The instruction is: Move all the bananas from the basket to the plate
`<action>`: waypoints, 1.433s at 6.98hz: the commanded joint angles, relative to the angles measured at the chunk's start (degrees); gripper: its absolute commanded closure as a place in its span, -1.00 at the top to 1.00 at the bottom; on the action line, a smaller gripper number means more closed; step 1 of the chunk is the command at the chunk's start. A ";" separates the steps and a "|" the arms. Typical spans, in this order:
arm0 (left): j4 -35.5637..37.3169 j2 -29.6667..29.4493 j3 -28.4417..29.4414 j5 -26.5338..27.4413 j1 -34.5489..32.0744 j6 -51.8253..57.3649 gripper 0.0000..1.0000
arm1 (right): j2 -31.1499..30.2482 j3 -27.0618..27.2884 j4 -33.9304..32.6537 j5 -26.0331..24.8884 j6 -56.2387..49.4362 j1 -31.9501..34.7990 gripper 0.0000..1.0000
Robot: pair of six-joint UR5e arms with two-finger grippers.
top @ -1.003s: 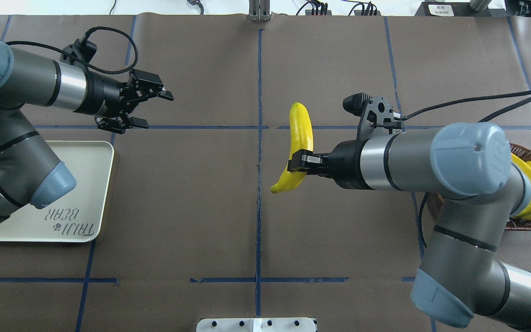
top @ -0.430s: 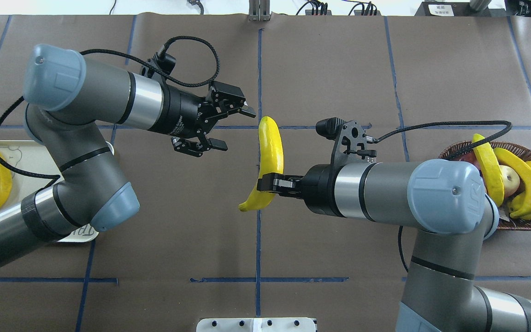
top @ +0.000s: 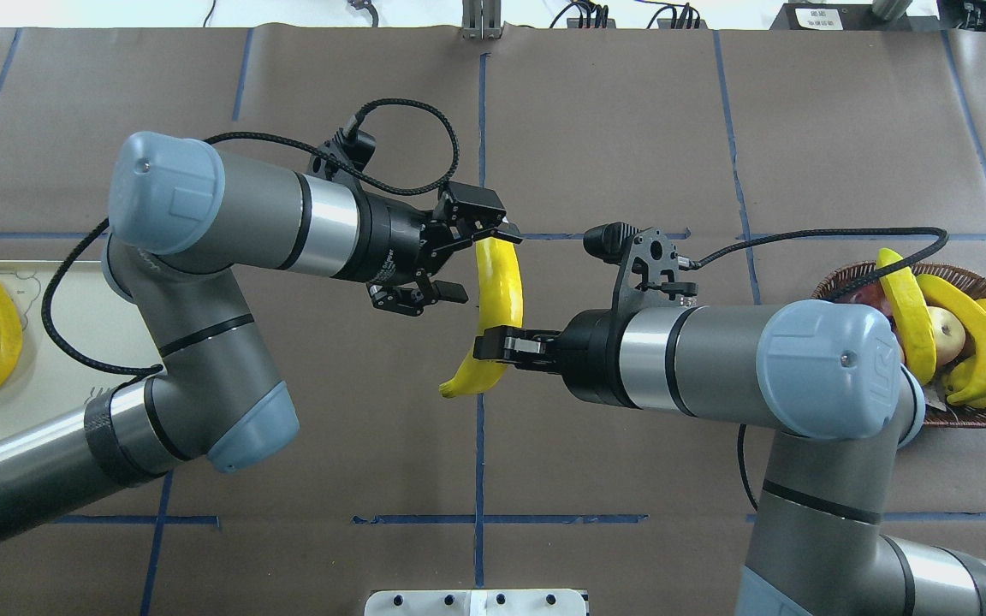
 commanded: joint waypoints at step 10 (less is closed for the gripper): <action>2.74 5.91 1.91 0.86 -5.48 3.63 -1.00 | -9.45 10.57 -0.87 4.30 -0.07 1.10 1.00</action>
